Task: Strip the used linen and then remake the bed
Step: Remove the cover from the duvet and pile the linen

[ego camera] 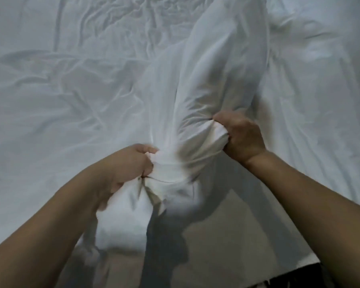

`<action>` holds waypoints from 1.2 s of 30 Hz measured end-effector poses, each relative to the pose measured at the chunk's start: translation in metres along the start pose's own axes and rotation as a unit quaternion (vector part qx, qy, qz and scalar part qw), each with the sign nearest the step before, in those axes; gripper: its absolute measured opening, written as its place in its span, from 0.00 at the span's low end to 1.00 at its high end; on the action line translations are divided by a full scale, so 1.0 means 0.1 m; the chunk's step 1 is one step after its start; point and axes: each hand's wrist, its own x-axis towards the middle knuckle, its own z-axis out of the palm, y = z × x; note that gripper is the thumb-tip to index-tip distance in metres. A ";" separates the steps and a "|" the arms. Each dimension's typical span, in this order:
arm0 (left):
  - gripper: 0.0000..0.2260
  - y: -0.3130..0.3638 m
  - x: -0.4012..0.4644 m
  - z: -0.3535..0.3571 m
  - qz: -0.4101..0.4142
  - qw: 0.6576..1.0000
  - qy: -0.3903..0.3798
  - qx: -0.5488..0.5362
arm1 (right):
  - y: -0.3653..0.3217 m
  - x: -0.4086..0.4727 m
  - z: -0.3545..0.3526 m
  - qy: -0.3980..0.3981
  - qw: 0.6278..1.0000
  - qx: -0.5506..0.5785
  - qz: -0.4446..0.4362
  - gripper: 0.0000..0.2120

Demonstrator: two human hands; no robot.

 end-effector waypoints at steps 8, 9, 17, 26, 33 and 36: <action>0.09 -0.28 0.34 1.21 0.041 0.836 -0.036 0.546 | 0.03 -0.59 -1.40 -0.496 0.845 -0.201 -0.018 0.08; 0.11 -0.36 0.35 1.47 0.063 0.797 -0.053 0.599 | 0.16 -0.93 -1.34 -0.513 0.838 -0.185 -0.021 0.14; 0.42 -0.69 0.17 3.33 0.208 0.756 -0.069 0.617 | 1.82 -3.07 -1.11 -0.124 0.776 0.178 0.592 0.35; 0.09 -0.57 0.65 3.91 0.218 0.810 0.073 0.540 | 1.81 -2.37 -0.56 -0.080 0.627 0.554 0.542 0.11; 0.09 -0.03 -0.17 4.84 0.350 0.874 -0.048 0.333 | 2.16 -2.85 -2.14 0.079 0.896 0.027 0.435 0.12; 0.17 -0.51 -0.08 5.05 0.247 0.839 -0.120 0.470 | 2.21 -3.44 -2.49 0.053 0.919 0.016 0.390 0.20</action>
